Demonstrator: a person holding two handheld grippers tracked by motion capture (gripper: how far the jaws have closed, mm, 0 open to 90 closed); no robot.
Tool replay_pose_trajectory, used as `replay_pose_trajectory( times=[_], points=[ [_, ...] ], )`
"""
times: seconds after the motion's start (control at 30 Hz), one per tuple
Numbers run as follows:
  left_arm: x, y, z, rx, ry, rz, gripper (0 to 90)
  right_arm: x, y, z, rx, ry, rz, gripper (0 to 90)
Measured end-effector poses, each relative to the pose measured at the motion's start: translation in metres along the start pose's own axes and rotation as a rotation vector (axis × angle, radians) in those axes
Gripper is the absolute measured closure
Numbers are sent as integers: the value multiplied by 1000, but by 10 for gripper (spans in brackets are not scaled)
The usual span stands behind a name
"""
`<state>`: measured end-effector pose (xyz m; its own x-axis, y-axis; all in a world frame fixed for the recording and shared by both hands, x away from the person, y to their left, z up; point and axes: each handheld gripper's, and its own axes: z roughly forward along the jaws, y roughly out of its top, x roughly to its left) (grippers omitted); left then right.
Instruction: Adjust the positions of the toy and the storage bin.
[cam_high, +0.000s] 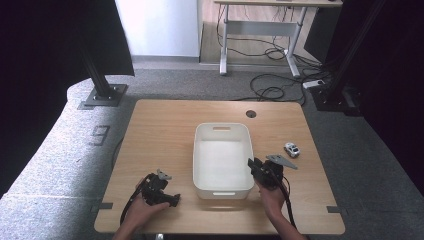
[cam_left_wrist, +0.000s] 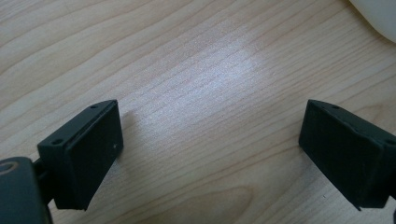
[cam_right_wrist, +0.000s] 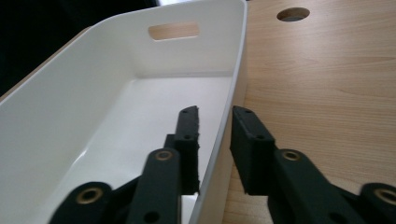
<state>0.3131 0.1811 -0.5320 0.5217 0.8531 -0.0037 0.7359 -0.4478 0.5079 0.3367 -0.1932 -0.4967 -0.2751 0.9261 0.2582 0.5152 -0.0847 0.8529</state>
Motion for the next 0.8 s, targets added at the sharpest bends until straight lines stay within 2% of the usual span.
replay_pose_trajectory(
  times=[0.03,0.1,0.13,0.23,0.33,0.43,0.67,0.8],
  points=[
    [0,0,0,0,-1,0,67,0,0,0,0,0,0,621],
    [0,0,0,1,-1,0,66,-5,2,-3,-2,25,12,523],
    [0,0,0,1,-1,0,66,-5,2,-3,-2,25,12,523],
    [0,0,0,1,0,-1,66,-15,3,-8,6,43,30,444],
    [0,0,0,1,0,-1,66,-21,4,-11,6,56,35,417],
    [0,0,0,1,0,-1,66,-29,5,-14,8,90,43,382],
    [0,0,0,2,1,-1,66,-43,2,-25,-2,89,1,362],
    [0,0,0,2,0,-1,65,-49,1,-29,5,69,-46,351]
  ],
)
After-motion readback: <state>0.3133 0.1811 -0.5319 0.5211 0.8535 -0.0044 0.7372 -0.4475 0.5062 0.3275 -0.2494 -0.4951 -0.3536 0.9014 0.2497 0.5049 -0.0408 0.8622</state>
